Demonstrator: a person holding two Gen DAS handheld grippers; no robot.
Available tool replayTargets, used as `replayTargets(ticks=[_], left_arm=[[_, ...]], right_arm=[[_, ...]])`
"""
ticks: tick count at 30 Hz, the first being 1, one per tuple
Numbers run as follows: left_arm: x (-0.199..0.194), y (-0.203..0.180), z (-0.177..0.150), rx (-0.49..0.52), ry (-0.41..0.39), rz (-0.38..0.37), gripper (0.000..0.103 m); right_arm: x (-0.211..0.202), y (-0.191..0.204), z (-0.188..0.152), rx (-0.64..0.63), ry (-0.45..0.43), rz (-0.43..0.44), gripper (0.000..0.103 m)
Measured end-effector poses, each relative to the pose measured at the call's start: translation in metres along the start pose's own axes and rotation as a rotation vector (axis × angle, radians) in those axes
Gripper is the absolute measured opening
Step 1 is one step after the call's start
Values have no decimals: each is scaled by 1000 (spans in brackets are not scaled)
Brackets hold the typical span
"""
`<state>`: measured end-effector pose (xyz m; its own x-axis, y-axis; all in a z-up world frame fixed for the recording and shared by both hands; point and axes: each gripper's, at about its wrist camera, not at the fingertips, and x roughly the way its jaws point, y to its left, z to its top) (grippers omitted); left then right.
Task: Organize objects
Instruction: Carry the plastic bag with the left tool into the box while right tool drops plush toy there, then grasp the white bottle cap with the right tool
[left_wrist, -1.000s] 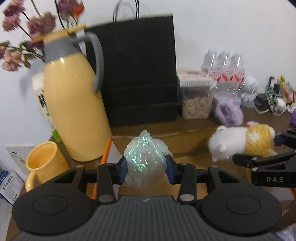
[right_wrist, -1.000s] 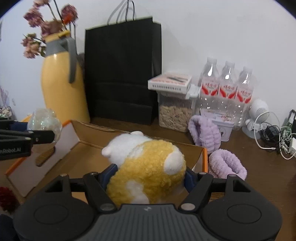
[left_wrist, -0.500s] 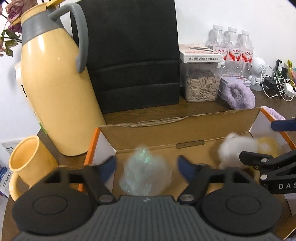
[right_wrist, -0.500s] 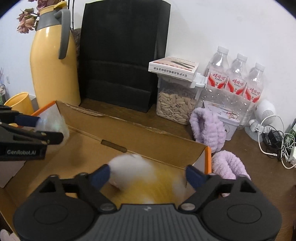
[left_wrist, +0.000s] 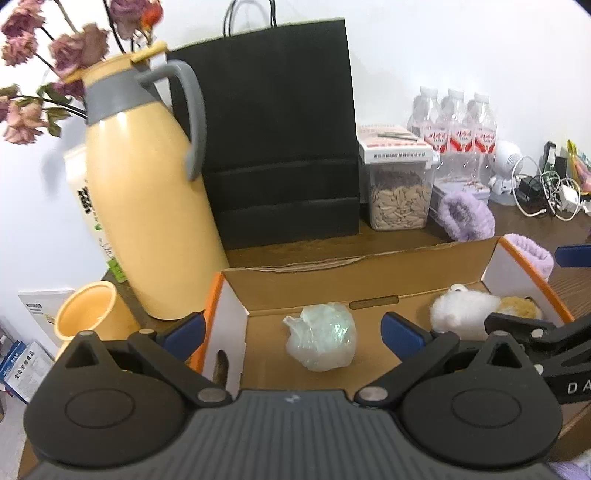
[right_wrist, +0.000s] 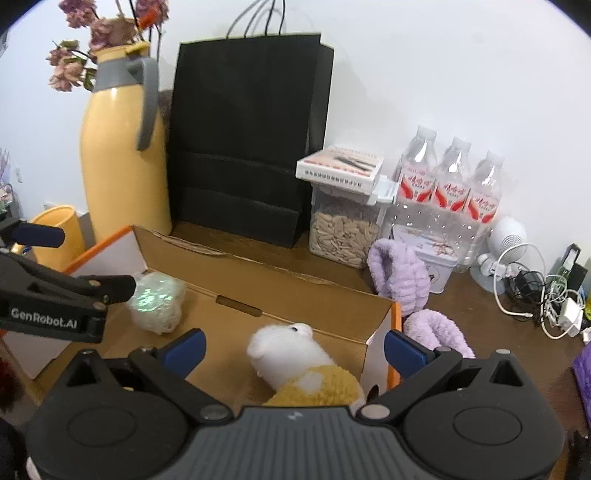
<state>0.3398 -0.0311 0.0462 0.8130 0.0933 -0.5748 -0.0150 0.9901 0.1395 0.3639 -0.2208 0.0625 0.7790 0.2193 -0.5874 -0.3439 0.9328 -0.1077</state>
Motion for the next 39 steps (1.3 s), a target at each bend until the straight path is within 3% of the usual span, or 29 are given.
replayTargets(ticks=[9,22,31,39], left_arm=[[-58,6,-11,-7,-70,8,103],[-149,31,-85,-30,-194,43,103],[-172,44,-154,-18,-157,90,103],[-182,55,-197,-73,-91,61,103]], right_arm=[[-59,20,-9,-9,-85,5,103],[-148,53,-73,-20,-189,45,103],[-166,82,-138,20,-131,112,103],[-158,111,-178,37,-36,151,103]])
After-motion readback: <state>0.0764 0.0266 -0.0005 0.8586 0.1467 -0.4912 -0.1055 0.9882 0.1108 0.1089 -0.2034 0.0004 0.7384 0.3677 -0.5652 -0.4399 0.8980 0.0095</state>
